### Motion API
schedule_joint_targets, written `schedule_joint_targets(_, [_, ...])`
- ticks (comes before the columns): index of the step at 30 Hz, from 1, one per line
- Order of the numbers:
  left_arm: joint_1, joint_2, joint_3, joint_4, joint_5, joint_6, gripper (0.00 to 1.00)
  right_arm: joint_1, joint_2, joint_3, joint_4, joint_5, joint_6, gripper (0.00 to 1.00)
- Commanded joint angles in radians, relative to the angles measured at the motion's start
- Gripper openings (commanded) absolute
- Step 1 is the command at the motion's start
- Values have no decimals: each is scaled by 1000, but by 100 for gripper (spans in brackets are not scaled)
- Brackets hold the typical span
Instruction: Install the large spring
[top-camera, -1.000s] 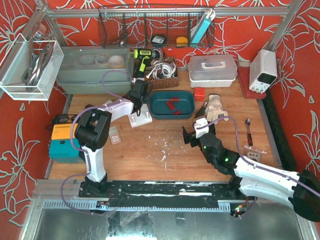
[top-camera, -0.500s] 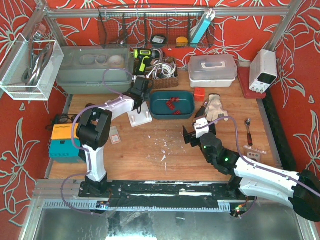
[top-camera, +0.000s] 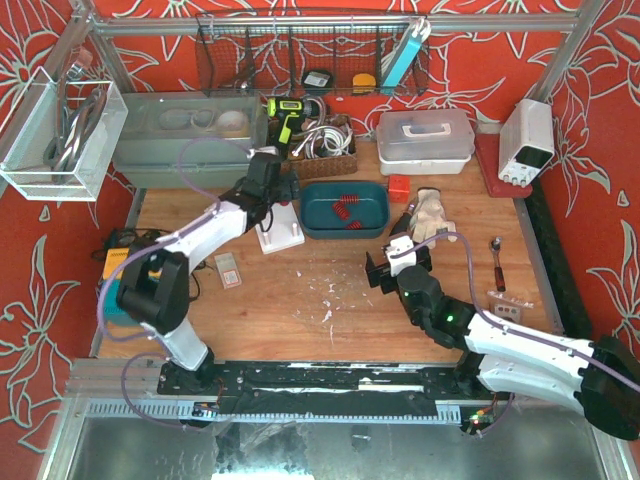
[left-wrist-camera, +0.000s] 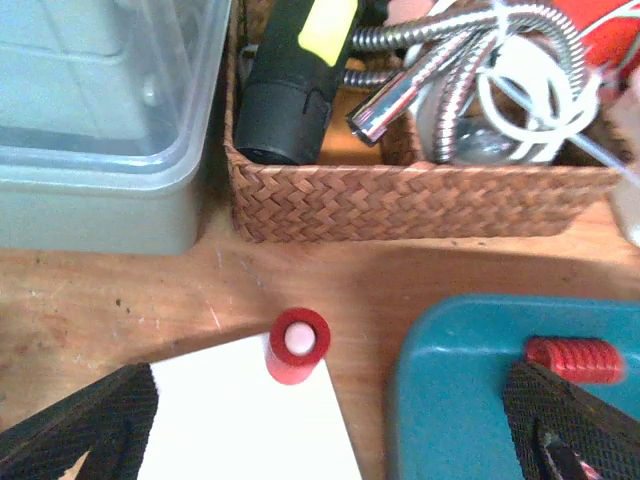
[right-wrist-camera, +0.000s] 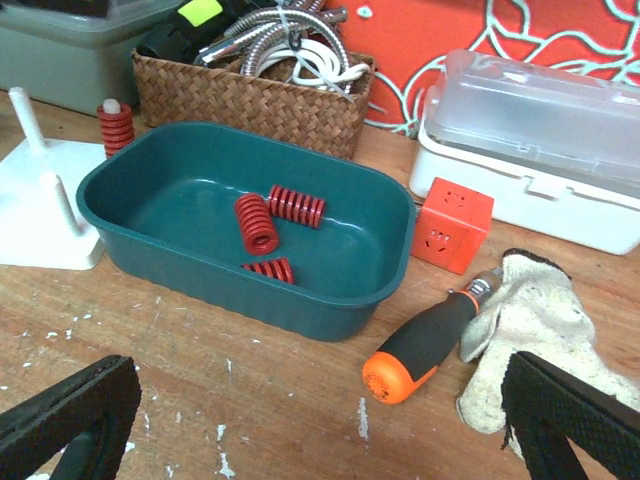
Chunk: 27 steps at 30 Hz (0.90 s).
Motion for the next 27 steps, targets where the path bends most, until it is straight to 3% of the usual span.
schedule_joint_targets(1, [-7, -166, -124, 45, 95, -34, 97, -7, 11, 22, 9, 73, 1, 99])
schedule_joint_targets(9, [-101, -442, -470, 268, 232, -71, 100, -38, 114, 107, -96, 75, 2, 99])
schedule_joint_targets(14, [-166, -561, -603, 352, 168, -62, 100, -155, 118, 180, -193, -128, -16, 98])
schedule_joint_targets(21, [-180, -630, -760, 484, 136, -40, 100, -303, 277, 336, -257, -366, -145, 83])
schedule_joint_targets(27, [-181, -628, -792, 516, 142, -27, 100, -365, 535, 609, -426, -540, -283, 70])
